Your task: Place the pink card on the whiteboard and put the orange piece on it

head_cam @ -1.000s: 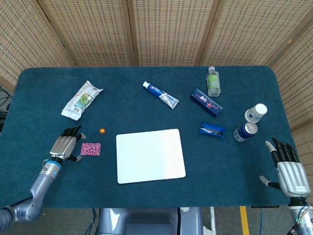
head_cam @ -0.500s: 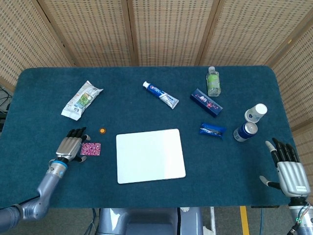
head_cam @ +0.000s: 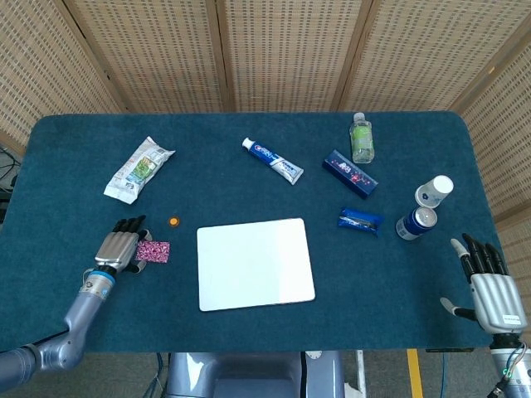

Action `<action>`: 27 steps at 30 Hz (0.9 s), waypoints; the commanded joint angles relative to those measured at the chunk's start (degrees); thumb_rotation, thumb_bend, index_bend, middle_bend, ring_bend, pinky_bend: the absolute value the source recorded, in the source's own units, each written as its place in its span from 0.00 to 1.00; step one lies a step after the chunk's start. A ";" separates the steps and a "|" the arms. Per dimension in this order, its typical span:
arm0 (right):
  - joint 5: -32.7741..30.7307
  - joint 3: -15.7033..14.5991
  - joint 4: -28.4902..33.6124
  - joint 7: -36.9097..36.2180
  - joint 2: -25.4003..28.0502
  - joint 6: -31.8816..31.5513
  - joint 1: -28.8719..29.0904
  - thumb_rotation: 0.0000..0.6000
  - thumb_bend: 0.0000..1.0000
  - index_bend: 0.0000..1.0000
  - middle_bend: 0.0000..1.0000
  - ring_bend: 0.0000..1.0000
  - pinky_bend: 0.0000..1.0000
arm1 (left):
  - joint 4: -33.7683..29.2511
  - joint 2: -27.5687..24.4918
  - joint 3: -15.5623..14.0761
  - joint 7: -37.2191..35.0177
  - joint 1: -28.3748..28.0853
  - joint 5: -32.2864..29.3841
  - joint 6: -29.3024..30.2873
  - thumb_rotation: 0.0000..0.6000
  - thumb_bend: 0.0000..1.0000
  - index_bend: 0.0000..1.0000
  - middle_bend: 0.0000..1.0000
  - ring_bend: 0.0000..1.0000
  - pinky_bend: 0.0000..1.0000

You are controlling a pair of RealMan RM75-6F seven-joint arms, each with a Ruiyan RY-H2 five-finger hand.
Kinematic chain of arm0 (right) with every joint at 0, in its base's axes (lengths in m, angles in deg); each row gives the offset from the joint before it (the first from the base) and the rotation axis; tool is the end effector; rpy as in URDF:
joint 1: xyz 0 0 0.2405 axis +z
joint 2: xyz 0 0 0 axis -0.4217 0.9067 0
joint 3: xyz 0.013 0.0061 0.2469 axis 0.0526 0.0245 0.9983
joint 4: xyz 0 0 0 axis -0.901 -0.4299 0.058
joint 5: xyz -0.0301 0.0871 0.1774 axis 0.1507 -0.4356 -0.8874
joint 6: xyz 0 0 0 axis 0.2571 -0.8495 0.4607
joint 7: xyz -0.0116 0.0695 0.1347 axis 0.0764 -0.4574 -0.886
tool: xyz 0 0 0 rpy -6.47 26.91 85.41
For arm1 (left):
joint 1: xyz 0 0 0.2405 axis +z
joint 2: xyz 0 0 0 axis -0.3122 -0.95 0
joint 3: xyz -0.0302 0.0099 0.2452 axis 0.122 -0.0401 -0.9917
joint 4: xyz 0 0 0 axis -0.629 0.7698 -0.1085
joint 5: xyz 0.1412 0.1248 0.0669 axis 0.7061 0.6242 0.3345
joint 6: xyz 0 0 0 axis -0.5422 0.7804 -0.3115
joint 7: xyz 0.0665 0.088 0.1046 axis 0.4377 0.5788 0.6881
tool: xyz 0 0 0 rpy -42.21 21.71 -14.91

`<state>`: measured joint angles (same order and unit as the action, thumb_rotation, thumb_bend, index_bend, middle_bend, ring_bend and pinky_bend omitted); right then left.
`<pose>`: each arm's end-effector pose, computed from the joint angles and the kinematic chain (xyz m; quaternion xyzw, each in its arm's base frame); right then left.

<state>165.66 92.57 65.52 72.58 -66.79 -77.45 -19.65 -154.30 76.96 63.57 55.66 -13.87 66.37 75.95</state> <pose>-0.3025 -0.1904 0.1614 0.6056 -0.3949 0.3649 0.5867 -0.2670 0.3117 0.0083 -0.6996 -0.4738 -0.2194 0.4879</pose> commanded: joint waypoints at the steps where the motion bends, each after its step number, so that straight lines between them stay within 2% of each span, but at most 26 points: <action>1: -0.03 0.01 0.06 0.03 0.01 0.00 0.00 1.00 0.00 0.00 0.00 0.00 0.00 | -0.52 -0.46 0.12 -0.35 -0.01 0.04 0.42 1.00 0.37 0.46 0.00 0.00 0.00; 10: -0.13 -0.02 0.17 -0.10 0.08 0.14 0.03 1.00 0.00 0.00 0.00 0.00 0.00 | -5.56 -3.61 1.13 -1.39 0.14 3.73 4.77 1.00 0.36 0.46 0.00 0.00 0.00; 16: -0.14 -0.08 0.29 -0.35 0.22 0.32 0.07 1.00 0.00 0.00 0.00 0.00 0.00 | -9.37 -5.00 2.20 0.06 -0.97 3.81 5.66 1.00 0.35 0.46 0.00 0.00 0.00; 20: -0.15 -0.06 0.35 -0.36 0.21 0.23 0.04 1.00 0.00 0.00 0.00 0.00 0.00 | -10.75 -3.91 3.30 2.43 -3.23 1.45 4.60 1.00 0.35 0.46 0.00 0.00 0.00; 27: -0.60 0.02 0.30 -0.73 0.27 0.82 0.24 1.00 0.00 0.00 0.00 0.00 0.00 | -12.48 1.01 4.59 8.49 -8.67 -1.98 3.42 1.00 0.35 0.46 0.00 0.00 0.00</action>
<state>165.07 92.59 65.82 71.84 -66.52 -76.64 -19.42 -166.27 76.56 67.73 62.66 -21.14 65.51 79.76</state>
